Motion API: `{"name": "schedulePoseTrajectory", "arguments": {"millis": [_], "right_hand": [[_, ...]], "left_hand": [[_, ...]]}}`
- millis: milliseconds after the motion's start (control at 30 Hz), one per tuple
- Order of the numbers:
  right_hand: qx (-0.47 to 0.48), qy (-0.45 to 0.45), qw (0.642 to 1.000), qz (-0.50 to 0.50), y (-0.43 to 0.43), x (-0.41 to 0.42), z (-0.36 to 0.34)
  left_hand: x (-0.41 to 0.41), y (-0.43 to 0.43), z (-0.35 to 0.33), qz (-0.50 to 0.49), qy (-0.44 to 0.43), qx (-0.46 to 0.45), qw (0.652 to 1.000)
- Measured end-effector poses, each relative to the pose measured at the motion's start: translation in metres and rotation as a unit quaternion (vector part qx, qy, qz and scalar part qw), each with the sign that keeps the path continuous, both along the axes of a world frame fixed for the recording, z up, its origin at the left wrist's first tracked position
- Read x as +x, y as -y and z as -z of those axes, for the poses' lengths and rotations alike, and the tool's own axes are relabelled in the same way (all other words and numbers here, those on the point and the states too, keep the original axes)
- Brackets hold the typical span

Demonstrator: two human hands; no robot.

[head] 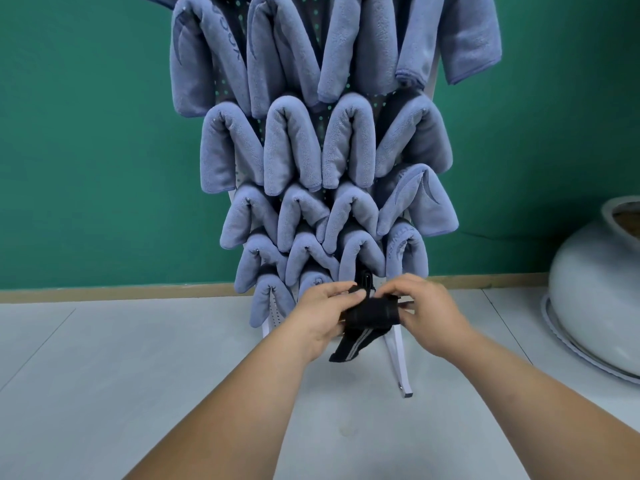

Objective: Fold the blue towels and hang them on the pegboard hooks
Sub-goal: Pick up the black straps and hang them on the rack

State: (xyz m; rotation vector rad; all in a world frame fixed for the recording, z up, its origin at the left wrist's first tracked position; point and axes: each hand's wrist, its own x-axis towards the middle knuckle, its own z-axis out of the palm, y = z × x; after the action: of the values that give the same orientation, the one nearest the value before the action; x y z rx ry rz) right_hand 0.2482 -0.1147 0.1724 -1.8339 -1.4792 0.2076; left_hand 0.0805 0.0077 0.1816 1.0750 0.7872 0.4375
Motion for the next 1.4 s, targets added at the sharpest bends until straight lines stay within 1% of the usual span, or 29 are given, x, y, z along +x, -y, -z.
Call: {"name": "schedulePoseTrajectory", "arguments": {"millis": [67, 100, 167, 233, 267, 300, 400, 467, 533, 600, 667, 700, 733, 800, 867, 967, 1000, 1100, 1167, 1233, 1300, 1400], "right_hand": [[-0.026, 0.004, 1.0, -0.006, 0.0, -0.001, 0.001], [-0.039, -0.015, 0.999, -0.001, 0.0, -0.003, 0.0], [-0.05, -0.118, 0.992, 0.012, -0.002, -0.004, -0.002], [-0.045, -0.25, 0.967, 0.024, -0.005, -0.009, -0.004], [-0.046, -0.296, 0.954, 0.028, -0.006, -0.009, -0.004], [-0.054, -0.321, 0.945, 0.029, -0.006, -0.01, -0.003], [-0.076, -0.364, 0.928, -0.008, -0.003, -0.014, -0.003], [-0.071, -0.391, 0.917, -0.033, -0.002, -0.017, -0.008], [-0.044, -0.416, 0.908, -0.035, -0.003, -0.018, -0.011], [-0.014, -0.44, 0.898, -0.022, -0.005, -0.017, -0.012], [0.009, -0.432, 0.902, -0.002, -0.005, -0.016, -0.013], [0.019, -0.423, 0.906, 0.008, -0.005, -0.015, -0.013], [0.026, -0.412, 0.911, 0.017, -0.005, -0.015, -0.013], [0.041, -0.378, 0.924, 0.031, -0.005, -0.015, -0.014], [0.056, -0.32, 0.944, 0.05, -0.004, -0.015, -0.014], [0.046, -0.175, 0.981, 0.067, -0.004, -0.009, -0.009], [0.03, -0.136, 0.988, 0.059, -0.003, -0.008, -0.008], [-0.011, -0.039, 0.999, 0.013, -0.001, -0.004, -0.002], [-0.038, -0.013, 0.999, -0.014, 0.0, -0.003, 0.001], [-0.058, -0.05, 0.997, -0.018, -0.003, -0.005, 0.0], [-0.055, -0.144, 0.988, 0.016, -0.006, -0.006, -0.001], [-0.041, -0.295, 0.951, 0.079, -0.008, -0.01, -0.004]], "left_hand": [[0.002, -0.002, 0.007, -0.021, 0.003, 0.009, 1.0], [0.002, -0.002, 0.007, -0.03, 0.005, 0.015, 0.999], [0.003, -0.003, 0.007, -0.045, 0.013, 0.025, 0.999], [0.003, -0.004, 0.009, -0.056, 0.026, 0.029, 0.998], [0.003, -0.004, 0.008, -0.058, 0.032, 0.029, 0.997], [0.003, -0.005, 0.008, -0.059, 0.042, 0.026, 0.997], [0.003, -0.005, 0.006, -0.058, 0.072, 0.026, 0.995], [0.003, -0.004, 0.006, -0.064, 0.073, 0.04, 0.995], [0.003, -0.004, 0.006, -0.066, 0.054, 0.059, 0.995], [0.001, -0.002, 0.003, -0.032, -0.001, 0.077, 0.996], [-0.003, 0.002, -0.002, 0.021, -0.089, 0.082, 0.992], [-0.003, 0.003, -0.003, 0.035, -0.112, 0.071, 0.991], [-0.004, 0.004, -0.002, 0.037, -0.114, 0.055, 0.991], [-0.003, 0.005, -0.004, 0.023, -0.082, 0.016, 0.996], [-0.001, 0.003, -0.004, -0.012, -0.034, -0.041, 0.999], [0.001, -0.004, -0.004, -0.048, 0.027, -0.125, 0.991], [0.0, -0.006, -0.003, -0.048, 0.034, -0.133, 0.989], [-0.001, -0.004, -0.004, -0.044, 0.037, -0.101, 0.993], [0.001, -0.003, 0.004, -0.033, 0.01, -0.044, 0.998], [0.003, -0.004, 0.015, -0.039, -0.029, 0.013, 0.999], [0.005, -0.004, 0.018, -0.045, -0.046, 0.054, 0.996], [0.011, -0.001, 0.018, -0.032, -0.023, 0.088, 0.995]]}}
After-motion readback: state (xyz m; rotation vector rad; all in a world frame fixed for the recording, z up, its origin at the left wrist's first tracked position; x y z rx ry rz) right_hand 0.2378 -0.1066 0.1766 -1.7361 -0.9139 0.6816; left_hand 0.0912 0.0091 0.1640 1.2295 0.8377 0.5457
